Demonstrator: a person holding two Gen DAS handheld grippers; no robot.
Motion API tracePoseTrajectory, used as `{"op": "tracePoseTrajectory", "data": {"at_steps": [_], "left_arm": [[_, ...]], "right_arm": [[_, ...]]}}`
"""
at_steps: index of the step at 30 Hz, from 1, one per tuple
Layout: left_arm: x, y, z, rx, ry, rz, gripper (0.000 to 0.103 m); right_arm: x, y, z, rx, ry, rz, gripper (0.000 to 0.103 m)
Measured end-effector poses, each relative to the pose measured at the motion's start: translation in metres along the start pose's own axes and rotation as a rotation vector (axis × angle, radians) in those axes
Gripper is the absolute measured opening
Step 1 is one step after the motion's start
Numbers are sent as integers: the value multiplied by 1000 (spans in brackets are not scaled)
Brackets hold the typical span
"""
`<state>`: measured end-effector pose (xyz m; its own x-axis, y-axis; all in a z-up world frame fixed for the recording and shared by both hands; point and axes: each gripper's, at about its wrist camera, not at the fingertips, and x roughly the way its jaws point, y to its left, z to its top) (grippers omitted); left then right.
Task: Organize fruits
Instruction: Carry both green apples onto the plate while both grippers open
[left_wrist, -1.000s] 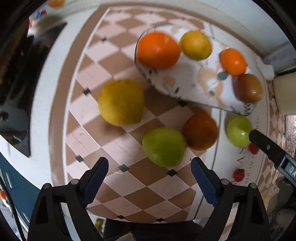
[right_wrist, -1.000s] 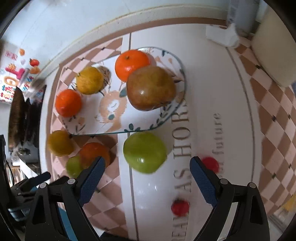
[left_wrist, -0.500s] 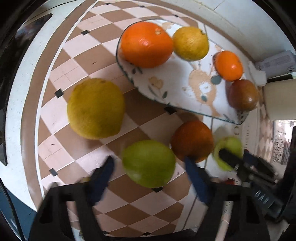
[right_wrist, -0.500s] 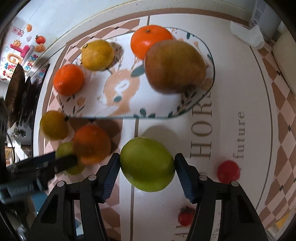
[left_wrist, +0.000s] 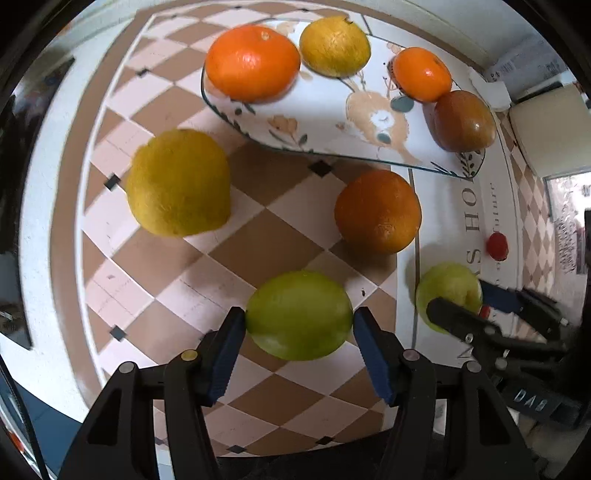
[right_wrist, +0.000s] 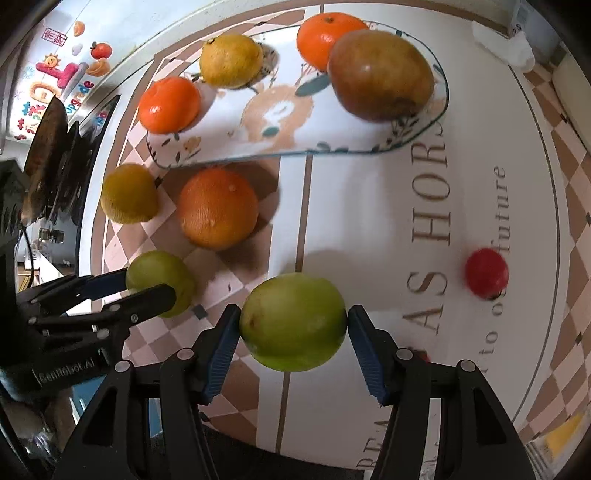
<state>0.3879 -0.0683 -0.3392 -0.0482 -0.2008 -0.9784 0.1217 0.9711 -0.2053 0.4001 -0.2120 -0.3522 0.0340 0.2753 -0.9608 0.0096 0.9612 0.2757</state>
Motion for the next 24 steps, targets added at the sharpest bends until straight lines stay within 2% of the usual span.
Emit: {"op": "tracePoseTrajectory", "data": {"at_steps": [11,13,18,21,24], "left_arm": [[8,6,19,-2,-19,8,60],[1,13,32,-3,-20,5,60],[17,15,52,-6,0,-11,58],[16,9,48,14,0,21,58],[7,3,46,32,-20,20,57]], "right_arm": [[-3,-6,8,42,-1,7,62],[-2,-6,8,49,1,13,63],[-1,-8,9,50,4,21,63],[-3,-7,11,38,4,12,63],[-8,-9,11,49,-9,40,63]]}}
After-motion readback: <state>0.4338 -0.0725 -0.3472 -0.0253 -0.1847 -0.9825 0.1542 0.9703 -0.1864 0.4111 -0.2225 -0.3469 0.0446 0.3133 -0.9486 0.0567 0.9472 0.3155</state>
